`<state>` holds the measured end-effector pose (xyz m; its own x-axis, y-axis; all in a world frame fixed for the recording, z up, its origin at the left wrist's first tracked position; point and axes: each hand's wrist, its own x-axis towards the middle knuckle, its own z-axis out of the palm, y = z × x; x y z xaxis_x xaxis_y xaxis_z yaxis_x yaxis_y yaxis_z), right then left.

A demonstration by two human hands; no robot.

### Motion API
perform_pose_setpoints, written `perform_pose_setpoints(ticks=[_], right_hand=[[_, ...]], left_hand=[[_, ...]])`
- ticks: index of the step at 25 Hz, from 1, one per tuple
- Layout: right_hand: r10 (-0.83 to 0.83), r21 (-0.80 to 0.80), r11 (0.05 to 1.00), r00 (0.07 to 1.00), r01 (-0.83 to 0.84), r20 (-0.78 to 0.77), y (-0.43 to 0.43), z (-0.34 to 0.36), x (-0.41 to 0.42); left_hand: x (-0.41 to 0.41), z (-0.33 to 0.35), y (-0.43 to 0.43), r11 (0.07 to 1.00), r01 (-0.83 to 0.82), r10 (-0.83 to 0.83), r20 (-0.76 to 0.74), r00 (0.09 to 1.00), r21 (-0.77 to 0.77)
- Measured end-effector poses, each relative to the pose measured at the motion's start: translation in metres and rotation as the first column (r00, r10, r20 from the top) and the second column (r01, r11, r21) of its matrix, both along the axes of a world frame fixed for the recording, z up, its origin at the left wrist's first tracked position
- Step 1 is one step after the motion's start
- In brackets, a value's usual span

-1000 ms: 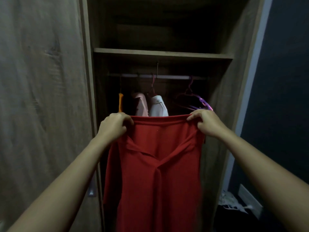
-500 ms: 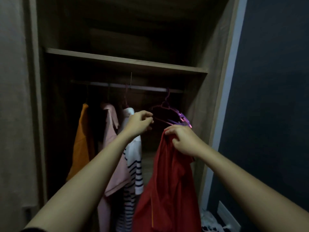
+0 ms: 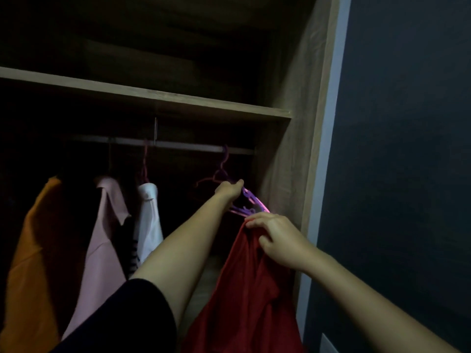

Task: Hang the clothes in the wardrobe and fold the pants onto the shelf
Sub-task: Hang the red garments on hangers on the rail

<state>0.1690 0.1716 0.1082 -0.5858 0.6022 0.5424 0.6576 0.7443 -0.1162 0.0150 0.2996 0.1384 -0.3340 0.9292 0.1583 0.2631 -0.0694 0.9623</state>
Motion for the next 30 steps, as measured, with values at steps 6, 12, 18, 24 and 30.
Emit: perform_pose_setpoints(ticks=[6, 12, 18, 24, 30], right_hand=[[0.017, -0.004, 1.0, 1.0, -0.017, -0.009, 0.014, -0.009, 0.008], [0.01, -0.023, 1.0, 0.998, -0.011, -0.06, 0.017, -0.013, 0.004], [0.026, -0.036, 0.999, 0.997, -0.029, -0.071, -0.001, -0.021, -0.017], [-0.028, -0.097, 0.995, 0.997, 0.021, -0.078, -0.031, -0.029, -0.034], [-0.102, -0.217, 0.969, 0.992, 0.117, 0.078, -0.052, -0.043, -0.055]], left_hand=[[0.009, 0.001, 0.03, 0.997, -0.073, 0.07, -0.107, 0.992, -0.021], [-0.002, 0.019, 0.014, 0.987, -0.145, 0.156, -0.244, 0.957, 0.063], [-0.031, 0.016, -0.035, 0.978, -0.14, 0.164, -0.151, 0.975, 0.155], [-0.086, -0.01, -0.162, 0.983, -0.137, 0.146, -0.073, 0.986, 0.124], [-0.173, -0.066, -0.331, 0.833, -0.412, 0.553, -0.531, 0.642, 0.369]])
